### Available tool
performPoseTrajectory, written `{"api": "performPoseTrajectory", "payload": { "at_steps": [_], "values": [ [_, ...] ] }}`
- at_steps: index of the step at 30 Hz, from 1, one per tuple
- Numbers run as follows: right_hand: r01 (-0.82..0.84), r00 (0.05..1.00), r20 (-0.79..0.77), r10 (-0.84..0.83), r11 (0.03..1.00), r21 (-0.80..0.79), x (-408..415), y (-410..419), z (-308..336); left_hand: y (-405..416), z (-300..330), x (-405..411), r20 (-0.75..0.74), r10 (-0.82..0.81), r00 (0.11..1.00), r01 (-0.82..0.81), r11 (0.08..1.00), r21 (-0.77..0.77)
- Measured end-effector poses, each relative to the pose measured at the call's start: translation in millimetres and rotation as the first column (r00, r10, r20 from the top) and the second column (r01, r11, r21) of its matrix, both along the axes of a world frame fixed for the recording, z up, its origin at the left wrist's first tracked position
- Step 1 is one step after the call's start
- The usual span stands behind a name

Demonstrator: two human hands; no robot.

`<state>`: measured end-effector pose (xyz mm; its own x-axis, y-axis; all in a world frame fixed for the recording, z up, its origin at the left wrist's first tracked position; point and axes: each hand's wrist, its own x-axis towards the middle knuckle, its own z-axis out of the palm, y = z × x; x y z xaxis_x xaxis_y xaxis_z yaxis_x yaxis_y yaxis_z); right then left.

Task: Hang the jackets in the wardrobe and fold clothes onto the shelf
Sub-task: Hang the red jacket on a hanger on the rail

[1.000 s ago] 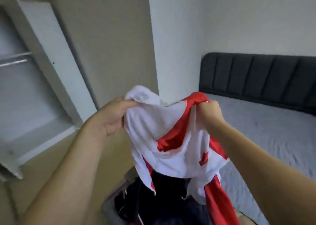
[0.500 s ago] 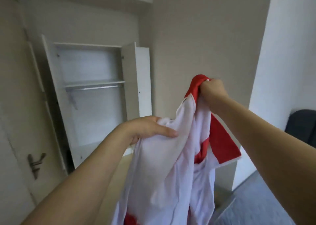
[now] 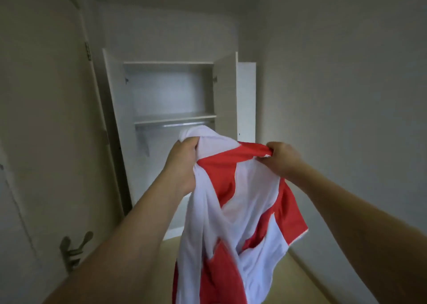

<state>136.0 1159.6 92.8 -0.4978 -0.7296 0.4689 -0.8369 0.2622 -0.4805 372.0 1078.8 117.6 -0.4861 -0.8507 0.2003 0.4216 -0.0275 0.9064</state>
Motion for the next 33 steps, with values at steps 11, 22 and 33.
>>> {"api": "performPoseTrajectory", "payload": {
  "at_steps": [11, 22, 33],
  "values": [
    [-0.199, 0.945, 0.276, 0.175, 0.978, 0.062, -84, -280, -30, -244, 0, -65, 0.123, 0.317, 0.940, -0.296, 0.941, -0.164],
    [-0.086, 0.884, 0.424, 0.200, 0.959, -0.271, -141, -483, 26, -521, -66, -139, 0.839, 0.342, 0.424, 0.287, 0.827, -0.483],
    [0.088, 0.768, 0.633, 0.098, 0.962, -0.257, -288, -658, -13, -729, -102, -259, 0.505, 0.262, 0.823, -0.127, 0.949, -0.287]
  ]
}}
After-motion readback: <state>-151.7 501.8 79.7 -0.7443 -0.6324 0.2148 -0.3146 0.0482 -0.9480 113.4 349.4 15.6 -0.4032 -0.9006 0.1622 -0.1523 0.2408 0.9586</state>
